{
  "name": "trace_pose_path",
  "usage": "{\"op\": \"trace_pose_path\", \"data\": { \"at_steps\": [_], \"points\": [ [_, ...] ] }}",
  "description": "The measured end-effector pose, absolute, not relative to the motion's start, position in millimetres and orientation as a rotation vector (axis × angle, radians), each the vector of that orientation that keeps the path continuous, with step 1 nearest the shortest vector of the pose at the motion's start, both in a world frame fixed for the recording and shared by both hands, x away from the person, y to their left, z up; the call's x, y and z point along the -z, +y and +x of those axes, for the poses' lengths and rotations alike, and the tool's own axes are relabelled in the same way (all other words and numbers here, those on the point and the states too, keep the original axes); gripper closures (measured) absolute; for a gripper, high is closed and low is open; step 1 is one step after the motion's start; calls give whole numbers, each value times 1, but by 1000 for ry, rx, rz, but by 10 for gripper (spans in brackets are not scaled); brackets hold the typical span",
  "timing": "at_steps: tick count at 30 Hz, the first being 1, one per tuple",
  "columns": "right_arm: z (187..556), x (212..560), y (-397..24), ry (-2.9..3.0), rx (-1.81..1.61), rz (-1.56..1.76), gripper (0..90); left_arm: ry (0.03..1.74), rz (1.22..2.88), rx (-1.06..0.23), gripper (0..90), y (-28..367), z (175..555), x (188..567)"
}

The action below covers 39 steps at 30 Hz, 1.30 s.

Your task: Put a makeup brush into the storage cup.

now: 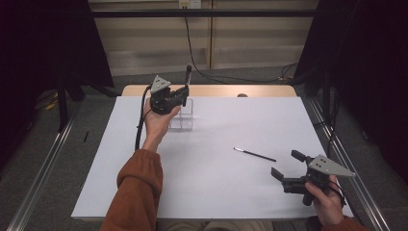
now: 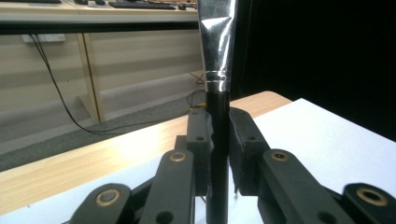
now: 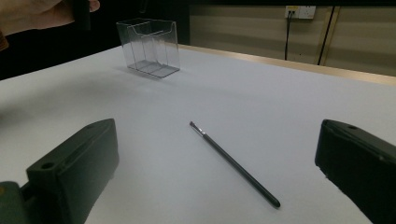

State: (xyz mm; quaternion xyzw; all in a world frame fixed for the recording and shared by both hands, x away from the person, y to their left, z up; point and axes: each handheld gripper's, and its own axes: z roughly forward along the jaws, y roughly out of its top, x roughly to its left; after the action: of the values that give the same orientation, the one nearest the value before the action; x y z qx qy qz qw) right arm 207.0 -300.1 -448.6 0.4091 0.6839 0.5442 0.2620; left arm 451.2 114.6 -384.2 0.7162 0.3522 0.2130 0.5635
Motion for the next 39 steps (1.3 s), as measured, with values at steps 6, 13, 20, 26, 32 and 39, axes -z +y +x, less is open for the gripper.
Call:
{"op": "trace_pose_path", "data": {
  "at_steps": [6, 13, 20, 26, 32, 39],
  "points": [
    [207, 449, -300, 1853, -1474, 1109, 0, 837, 1682, -491, 799, 113, 456, 392],
    [207, 449, -300, 1852, -1474, 1112, 0, 847, 1708, -490, 799, 110, 458, 402],
    [207, 449, -300, 1850, -1476, 1115, 0, 860, 1721, -482, 798, 112, 461, 407],
    [207, 449, -301, 1850, -1476, 1113, 0, 866, 1732, -479, 799, 113, 461, 413],
    [207, 449, -300, 1850, -1476, 1113, 0, 870, 1752, -490, 799, 114, 460, 418],
    [207, 449, -300, 1854, -1473, 1110, 0, 883, 1751, -483, 799, 116, 461, 421]
  ]
}}
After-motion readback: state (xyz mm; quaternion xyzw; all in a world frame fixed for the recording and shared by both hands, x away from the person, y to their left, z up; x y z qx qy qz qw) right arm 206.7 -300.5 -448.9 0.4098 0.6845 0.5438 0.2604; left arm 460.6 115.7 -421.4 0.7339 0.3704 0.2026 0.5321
